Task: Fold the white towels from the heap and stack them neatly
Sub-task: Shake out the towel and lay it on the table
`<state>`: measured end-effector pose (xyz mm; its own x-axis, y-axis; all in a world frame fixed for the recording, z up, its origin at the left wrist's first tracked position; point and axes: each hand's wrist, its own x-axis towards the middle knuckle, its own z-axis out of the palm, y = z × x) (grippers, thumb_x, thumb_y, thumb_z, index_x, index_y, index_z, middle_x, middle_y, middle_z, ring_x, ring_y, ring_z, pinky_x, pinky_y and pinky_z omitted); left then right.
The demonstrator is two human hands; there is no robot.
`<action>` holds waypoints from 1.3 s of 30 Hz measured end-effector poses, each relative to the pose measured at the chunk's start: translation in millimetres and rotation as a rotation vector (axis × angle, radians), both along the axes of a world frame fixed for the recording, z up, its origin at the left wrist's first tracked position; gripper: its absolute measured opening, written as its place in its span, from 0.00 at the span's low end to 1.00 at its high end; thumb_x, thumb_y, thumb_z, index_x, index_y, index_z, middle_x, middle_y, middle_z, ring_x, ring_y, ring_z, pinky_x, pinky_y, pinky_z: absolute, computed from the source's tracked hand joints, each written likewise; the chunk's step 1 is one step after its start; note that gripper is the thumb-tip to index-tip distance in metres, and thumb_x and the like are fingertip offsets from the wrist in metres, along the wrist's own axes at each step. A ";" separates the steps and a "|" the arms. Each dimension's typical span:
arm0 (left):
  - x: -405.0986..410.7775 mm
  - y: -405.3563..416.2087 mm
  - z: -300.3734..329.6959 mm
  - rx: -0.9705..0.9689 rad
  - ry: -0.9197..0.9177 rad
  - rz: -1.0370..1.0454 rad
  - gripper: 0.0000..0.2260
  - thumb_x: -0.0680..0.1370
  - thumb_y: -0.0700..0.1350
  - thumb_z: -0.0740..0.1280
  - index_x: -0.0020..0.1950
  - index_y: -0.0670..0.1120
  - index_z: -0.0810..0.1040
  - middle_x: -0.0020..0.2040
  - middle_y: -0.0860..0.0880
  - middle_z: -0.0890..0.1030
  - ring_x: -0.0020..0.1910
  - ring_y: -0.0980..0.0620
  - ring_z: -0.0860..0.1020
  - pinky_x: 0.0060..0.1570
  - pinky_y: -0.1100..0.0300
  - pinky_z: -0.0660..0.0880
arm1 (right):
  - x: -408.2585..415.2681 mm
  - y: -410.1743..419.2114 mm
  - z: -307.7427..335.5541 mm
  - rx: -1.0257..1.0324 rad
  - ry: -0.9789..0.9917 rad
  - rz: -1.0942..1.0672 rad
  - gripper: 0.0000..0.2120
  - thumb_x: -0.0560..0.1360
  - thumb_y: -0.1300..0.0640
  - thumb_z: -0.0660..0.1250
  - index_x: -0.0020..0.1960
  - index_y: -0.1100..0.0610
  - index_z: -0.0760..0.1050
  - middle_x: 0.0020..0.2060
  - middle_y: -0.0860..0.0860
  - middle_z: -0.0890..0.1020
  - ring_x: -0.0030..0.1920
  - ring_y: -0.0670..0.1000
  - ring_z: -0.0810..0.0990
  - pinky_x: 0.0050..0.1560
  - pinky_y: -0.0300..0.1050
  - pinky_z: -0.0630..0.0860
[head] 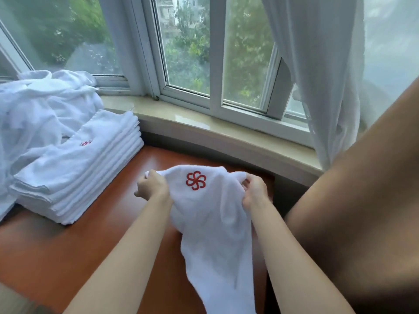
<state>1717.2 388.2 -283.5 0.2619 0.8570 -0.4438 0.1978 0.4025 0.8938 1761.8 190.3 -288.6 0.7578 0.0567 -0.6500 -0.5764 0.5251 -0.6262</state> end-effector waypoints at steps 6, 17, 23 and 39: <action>48.0 32.7 -36.8 0.082 -0.225 -0.390 0.12 0.81 0.45 0.55 0.55 0.57 0.76 0.53 0.58 0.77 0.58 0.51 0.72 0.53 0.67 0.73 | 47.9 44.5 -48.8 -0.019 -0.001 0.071 0.19 0.83 0.54 0.57 0.72 0.57 0.64 0.66 0.51 0.70 0.69 0.52 0.69 0.66 0.51 0.68; -6.8 -8.9 -153.8 0.372 0.551 -0.473 0.18 0.74 0.33 0.59 0.63 0.42 0.74 0.63 0.40 0.73 0.62 0.40 0.72 0.61 0.52 0.68 | 3.6 14.0 -139.2 -1.432 -0.184 0.776 0.34 0.75 0.50 0.65 0.76 0.48 0.55 0.73 0.54 0.60 0.71 0.56 0.59 0.72 0.50 0.59; -53.8 -48.9 -152.1 -0.087 0.382 -0.357 0.16 0.78 0.52 0.65 0.59 0.42 0.71 0.58 0.41 0.77 0.53 0.40 0.77 0.52 0.48 0.78 | -45.9 -16.1 -141.2 -1.520 -0.040 0.881 0.51 0.67 0.30 0.67 0.77 0.43 0.41 0.74 0.56 0.53 0.72 0.58 0.58 0.71 0.56 0.58; -139.8 -122.7 -93.2 -0.189 -0.222 -0.148 0.05 0.77 0.41 0.67 0.52 0.45 0.76 0.48 0.45 0.81 0.43 0.48 0.81 0.43 0.56 0.79 | -80.5 -124.7 -93.1 -0.646 -0.236 0.393 0.06 0.80 0.56 0.59 0.49 0.57 0.72 0.48 0.57 0.78 0.45 0.55 0.77 0.45 0.47 0.74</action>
<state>1577.4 265.5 -376.6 0.4860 0.7103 -0.5092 0.0750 0.5466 0.8340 1681.4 65.6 -381.7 0.8825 0.0153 -0.4701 -0.4580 -0.1988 -0.8664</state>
